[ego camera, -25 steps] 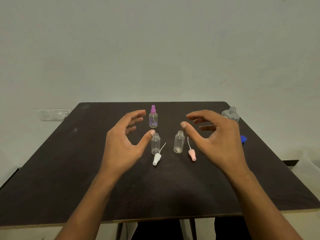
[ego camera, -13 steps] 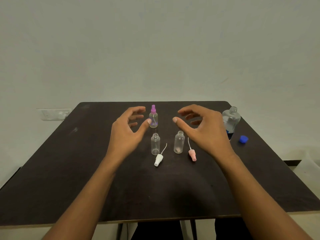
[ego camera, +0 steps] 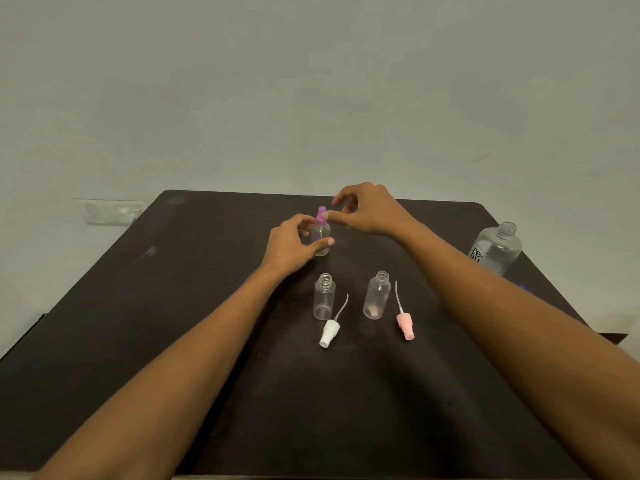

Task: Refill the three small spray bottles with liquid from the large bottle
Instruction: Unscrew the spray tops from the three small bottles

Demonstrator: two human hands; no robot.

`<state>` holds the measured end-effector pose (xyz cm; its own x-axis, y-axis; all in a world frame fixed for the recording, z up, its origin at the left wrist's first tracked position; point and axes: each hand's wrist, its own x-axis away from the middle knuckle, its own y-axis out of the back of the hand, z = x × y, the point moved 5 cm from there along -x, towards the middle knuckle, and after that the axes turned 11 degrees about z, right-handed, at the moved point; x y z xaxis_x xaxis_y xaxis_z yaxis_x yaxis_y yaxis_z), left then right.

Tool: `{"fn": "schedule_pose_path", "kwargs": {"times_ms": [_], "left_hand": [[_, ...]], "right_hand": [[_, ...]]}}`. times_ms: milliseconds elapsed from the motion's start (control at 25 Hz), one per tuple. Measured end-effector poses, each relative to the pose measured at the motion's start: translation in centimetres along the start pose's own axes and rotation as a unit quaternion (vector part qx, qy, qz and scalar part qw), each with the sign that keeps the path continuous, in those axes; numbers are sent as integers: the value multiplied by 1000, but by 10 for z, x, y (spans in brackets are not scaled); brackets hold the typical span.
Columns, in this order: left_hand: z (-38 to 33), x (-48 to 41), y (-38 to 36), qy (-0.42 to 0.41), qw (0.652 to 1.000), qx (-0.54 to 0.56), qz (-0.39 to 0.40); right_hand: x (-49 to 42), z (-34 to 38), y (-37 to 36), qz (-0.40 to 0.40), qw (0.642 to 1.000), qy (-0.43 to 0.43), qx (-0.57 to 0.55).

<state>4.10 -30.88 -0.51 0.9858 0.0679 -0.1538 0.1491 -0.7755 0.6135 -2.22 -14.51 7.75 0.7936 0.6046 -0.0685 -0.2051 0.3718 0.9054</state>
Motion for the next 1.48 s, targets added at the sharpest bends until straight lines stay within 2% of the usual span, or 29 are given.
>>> {"fn": "schedule_pose_path", "kwargs": {"times_ms": [360, 640, 920, 1040, 1240, 1320, 1400, 1480], "left_hand": [[3, -16, -3, 6, 999, -2, -33], [-19, 10, 18, -18, 998, -19, -63], [-60, 71, 69, -54, 990, -39, -123], [-68, 100, 83, -53, 989, -32, -137], [-66, 135, 92, -40, 994, -9, -100], [-62, 145, 95, -29, 994, -8, -107], [-59, 154, 97, -19, 993, -2, -120], [-58, 159, 98, -12, 991, 4, -131]], "right_hand": [[-40, 16, -23, 63, 995, 33, 70], [-22, 42, -2, 57, 993, 43, 96], [17, 110, 31, 26, 989, 113, 94], [34, 137, 34, 52, 981, 151, 109], [57, 165, 27, 155, 950, 228, 143], [65, 170, 24, 172, 945, 240, 138], [71, 176, 22, 163, 949, 249, 106], [72, 181, 22, 112, 961, 240, 85]]}}
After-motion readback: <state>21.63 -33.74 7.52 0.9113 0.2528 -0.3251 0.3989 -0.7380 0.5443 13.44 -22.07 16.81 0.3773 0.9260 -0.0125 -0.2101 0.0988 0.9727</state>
